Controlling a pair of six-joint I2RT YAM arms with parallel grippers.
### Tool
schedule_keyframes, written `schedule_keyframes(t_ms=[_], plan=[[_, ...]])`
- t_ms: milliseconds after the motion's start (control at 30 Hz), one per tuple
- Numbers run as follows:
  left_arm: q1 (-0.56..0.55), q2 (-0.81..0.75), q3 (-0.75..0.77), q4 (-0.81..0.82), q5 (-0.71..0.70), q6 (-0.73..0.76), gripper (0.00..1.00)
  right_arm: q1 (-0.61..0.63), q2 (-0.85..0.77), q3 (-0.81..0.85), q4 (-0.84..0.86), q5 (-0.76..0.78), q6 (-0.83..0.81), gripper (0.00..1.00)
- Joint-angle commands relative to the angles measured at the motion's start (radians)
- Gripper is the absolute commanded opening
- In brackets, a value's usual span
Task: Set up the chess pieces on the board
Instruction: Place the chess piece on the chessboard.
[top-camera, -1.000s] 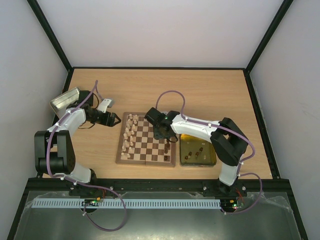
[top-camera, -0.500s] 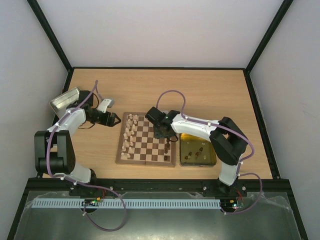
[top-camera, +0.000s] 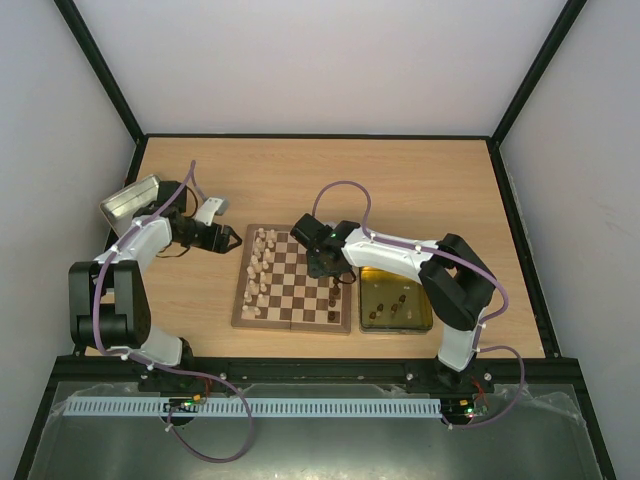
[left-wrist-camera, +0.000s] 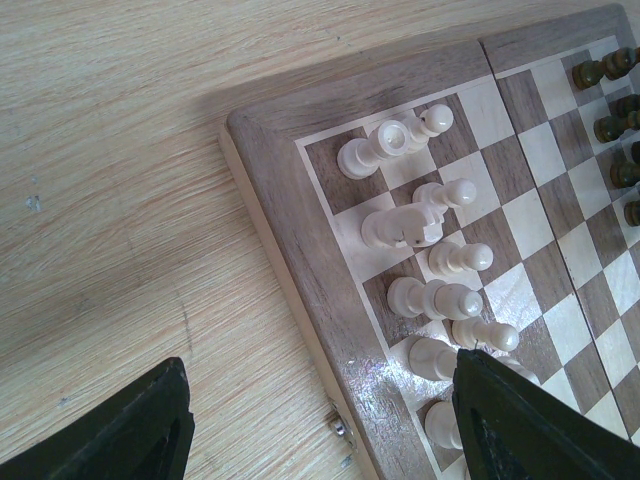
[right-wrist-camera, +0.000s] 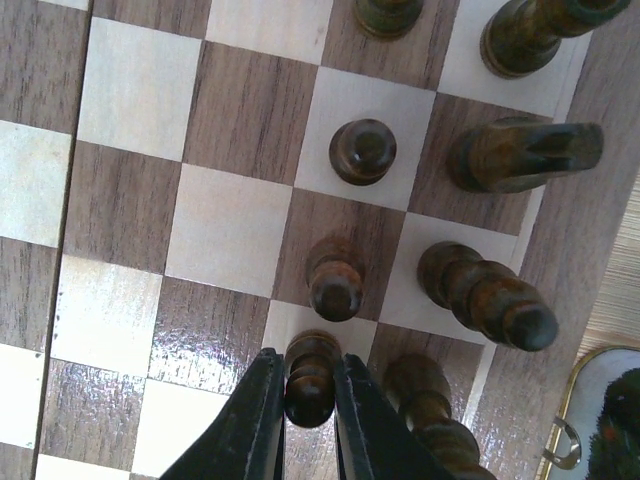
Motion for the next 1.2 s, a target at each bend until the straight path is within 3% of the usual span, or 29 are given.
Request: schedule_keyframes(t_ms=[0, 367, 967, 1167], plan=[[0.0, 0.008, -0.005, -0.009, 0.018, 0.01, 0.72, -0.005, 0.007, -0.006, 0.004, 0.004, -0.011, 0.12], [0.0, 0.009, -0.005, -0.008, 0.018, 0.011, 0.72, -0.004, 0.002, 0.008, -0.008, 0.006, -0.011, 0.22], [0.0, 0.005, -0.003, -0.009, 0.014, 0.008, 0.72, -0.006, -0.084, 0.091, -0.072, 0.037, 0.0, 0.23], [0.0, 0.003, -0.004, -0.011, 0.012, 0.007, 0.72, -0.011, -0.202, 0.036, -0.124, 0.108, 0.024, 0.23]])
